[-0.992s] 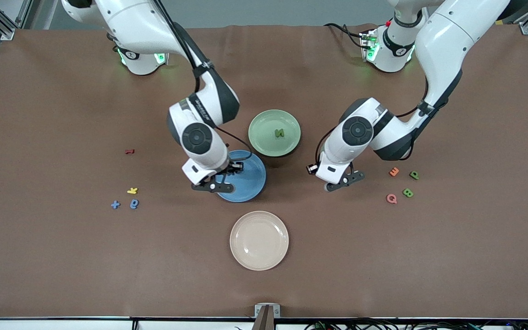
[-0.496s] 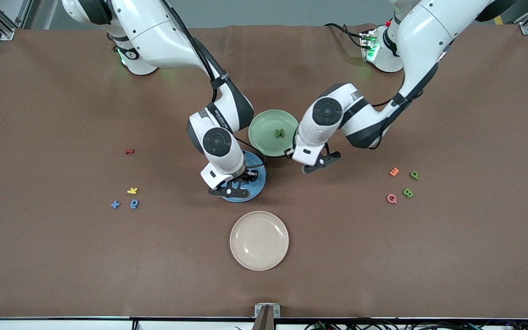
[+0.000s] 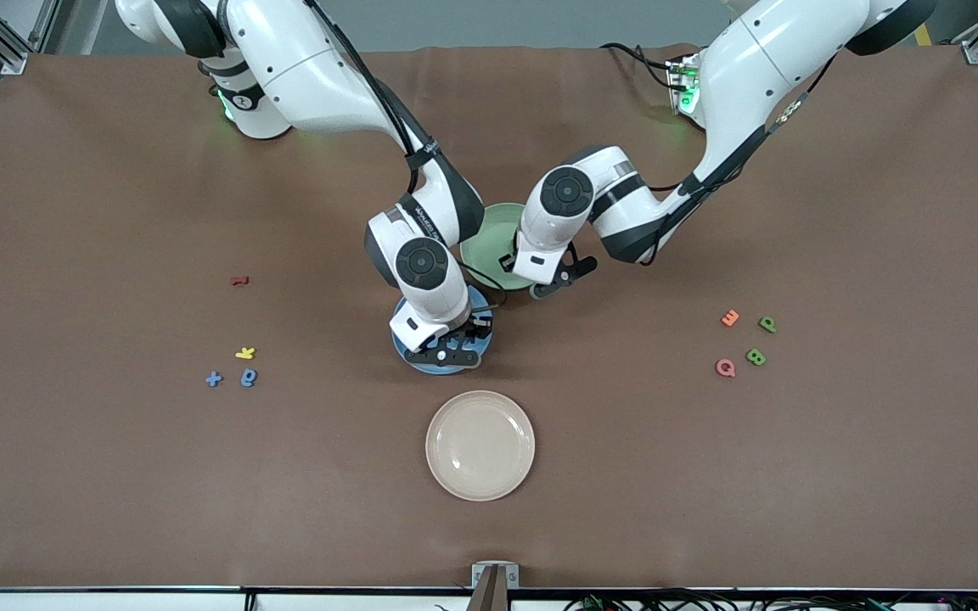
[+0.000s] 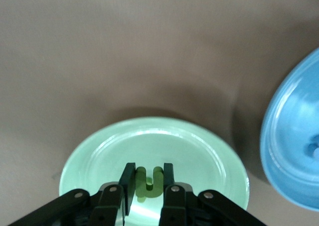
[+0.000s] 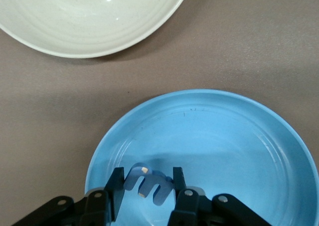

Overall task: Sort letters by color into matching plates
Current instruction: 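Move the left gripper to the green B while the right gripper reaches the blue +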

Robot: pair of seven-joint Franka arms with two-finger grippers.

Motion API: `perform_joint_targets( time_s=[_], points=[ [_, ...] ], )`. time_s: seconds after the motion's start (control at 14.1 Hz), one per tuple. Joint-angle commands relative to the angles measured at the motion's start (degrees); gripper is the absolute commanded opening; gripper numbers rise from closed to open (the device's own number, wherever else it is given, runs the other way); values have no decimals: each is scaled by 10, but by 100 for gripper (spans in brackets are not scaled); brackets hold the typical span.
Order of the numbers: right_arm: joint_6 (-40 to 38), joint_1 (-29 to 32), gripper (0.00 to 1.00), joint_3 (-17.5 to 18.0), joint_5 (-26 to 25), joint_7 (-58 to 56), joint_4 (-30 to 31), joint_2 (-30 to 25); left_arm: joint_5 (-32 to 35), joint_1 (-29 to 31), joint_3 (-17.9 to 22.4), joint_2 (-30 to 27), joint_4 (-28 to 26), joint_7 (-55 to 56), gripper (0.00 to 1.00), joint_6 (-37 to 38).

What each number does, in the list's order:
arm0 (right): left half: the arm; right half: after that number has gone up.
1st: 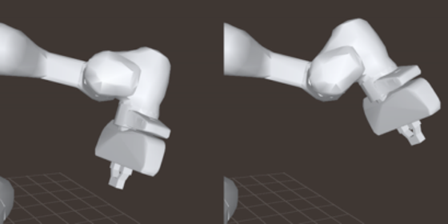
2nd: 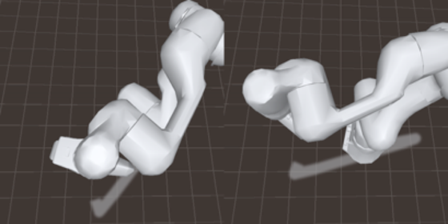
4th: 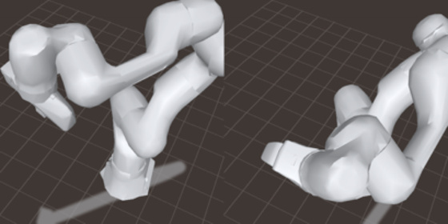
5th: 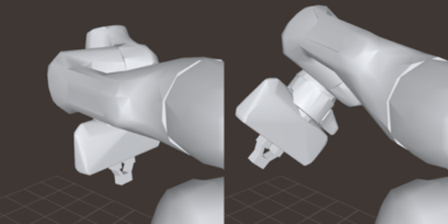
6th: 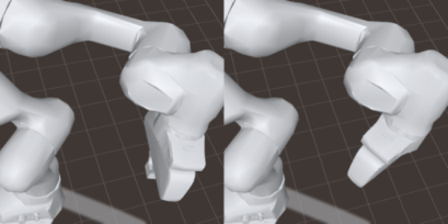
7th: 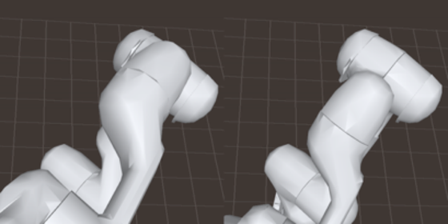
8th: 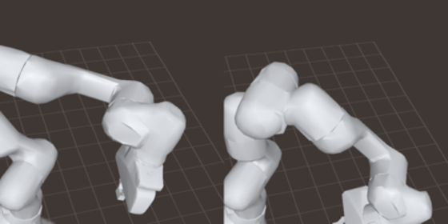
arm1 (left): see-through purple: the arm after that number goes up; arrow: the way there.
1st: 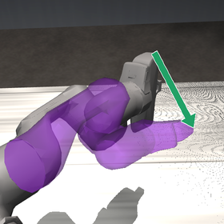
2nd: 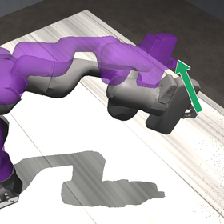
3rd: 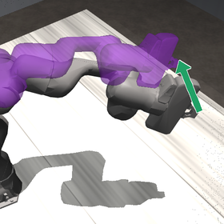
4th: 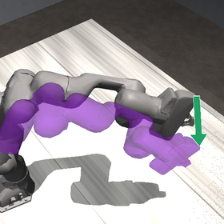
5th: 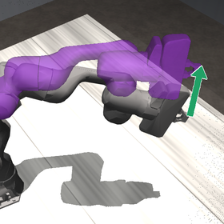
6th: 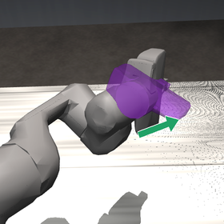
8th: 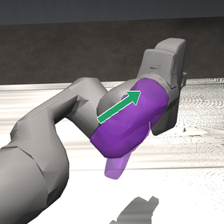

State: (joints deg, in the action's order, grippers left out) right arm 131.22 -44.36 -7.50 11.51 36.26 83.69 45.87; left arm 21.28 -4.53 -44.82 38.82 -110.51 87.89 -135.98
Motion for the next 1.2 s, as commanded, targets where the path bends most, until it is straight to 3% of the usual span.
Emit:
perform_joint_targets(
  time_s=[0.0,0.07,0.14,0.21,0.5,0.78,1.13],
  points=[
    [0,-5,54,-6,11,1,-16,11,6,-11,-3,4,-7,25,26,-10],
    [-2,-5,90,-6,11,1,-15,9,5,-18,-3,4,-7,32,45,-10],
    [-9,-5,100,-6,11,1,-13,5,5,-18,-3,3,-7,34,60,-10],
    [-11,-5,100,-7,11,-1,-12,1,5,-17,-2,3,-4,35,100,-10],
    [-149,8,100,-15,4,-22,-6,-75,13,-7,14,-3,16,23,100,-6],
    [-277,90,100,-29,3,-146,-3,-146,60,13,56,-28,27,-9,100,-3],
    [-292,198,100,-29,-55,-284,50,-189,110,119,55,-51,27,-137,100,-3]
  ],
)
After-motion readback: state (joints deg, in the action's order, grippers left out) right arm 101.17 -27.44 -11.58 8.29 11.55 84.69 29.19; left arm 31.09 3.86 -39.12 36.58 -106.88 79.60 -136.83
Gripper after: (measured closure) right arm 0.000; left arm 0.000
